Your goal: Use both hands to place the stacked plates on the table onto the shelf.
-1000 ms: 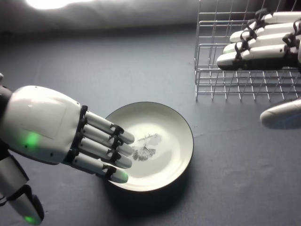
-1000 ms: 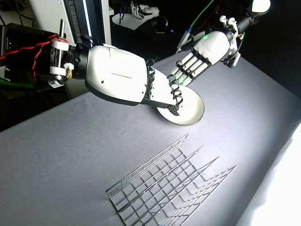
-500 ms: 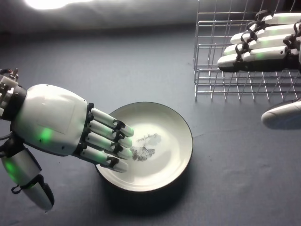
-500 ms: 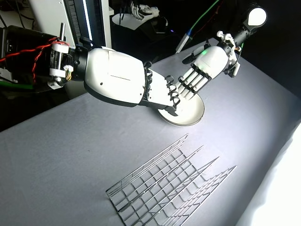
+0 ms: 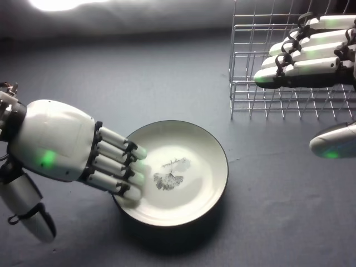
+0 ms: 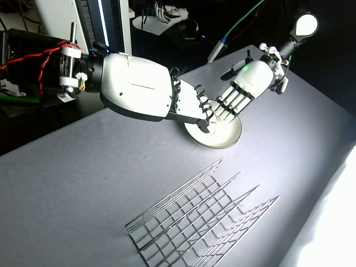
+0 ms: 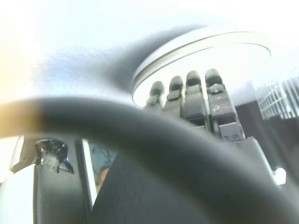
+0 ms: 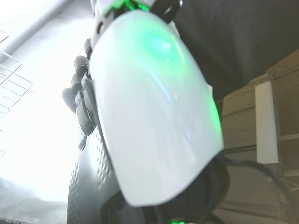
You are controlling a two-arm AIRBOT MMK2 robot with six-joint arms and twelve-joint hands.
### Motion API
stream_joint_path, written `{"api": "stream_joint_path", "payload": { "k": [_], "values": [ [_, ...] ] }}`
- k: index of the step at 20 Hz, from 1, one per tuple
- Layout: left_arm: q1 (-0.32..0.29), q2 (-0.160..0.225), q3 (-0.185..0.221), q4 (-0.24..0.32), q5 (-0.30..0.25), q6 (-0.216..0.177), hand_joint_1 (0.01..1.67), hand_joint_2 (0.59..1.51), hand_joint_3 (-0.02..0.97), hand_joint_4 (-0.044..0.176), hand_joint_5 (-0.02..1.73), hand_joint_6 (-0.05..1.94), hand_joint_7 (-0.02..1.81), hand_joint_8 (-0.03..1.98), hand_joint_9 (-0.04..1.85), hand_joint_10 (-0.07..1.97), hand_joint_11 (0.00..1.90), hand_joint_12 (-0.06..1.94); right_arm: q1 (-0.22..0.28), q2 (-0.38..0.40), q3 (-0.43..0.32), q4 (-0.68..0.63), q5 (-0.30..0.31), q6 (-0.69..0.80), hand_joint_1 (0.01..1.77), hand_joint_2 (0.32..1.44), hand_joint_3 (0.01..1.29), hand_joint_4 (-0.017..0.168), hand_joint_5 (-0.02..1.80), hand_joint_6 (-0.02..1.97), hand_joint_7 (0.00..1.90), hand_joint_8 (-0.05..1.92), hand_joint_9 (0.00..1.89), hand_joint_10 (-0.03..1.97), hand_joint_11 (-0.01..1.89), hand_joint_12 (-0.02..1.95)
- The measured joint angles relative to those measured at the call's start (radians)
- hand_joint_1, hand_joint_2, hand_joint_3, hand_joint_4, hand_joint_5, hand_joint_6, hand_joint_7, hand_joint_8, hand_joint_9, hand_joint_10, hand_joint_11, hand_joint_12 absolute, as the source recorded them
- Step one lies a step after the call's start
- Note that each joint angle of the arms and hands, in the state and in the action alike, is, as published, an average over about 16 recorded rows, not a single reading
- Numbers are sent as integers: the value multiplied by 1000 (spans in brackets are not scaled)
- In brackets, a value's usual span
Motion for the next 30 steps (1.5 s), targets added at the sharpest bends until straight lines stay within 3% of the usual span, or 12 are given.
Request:
{"api": "stream_joint_path", "payload": {
  "k": [13,20,30],
  "values": [
    [47,-7,19,-11,14,44,18,1086,6,-6,-8,-22,12,-2,20,5,14,10,-18,3,0,-31,51,-6,15,1218,14,5,206,10,227,6,203,-2,18,546],
    [68,-17,-13,-34,47,51,17,1089,6,-6,-9,-24,0,-6,11,4,14,10,-26,4,2,-61,76,-9,15,1220,14,7,202,10,230,6,206,-3,18,520],
    [72,-61,-80,-74,115,52,15,1096,6,-6,-10,-28,-11,-20,-9,-10,15,10,-26,-12,41,-182,115,-13,16,1213,14,7,173,10,193,6,166,-3,18,418]
  ]
}}
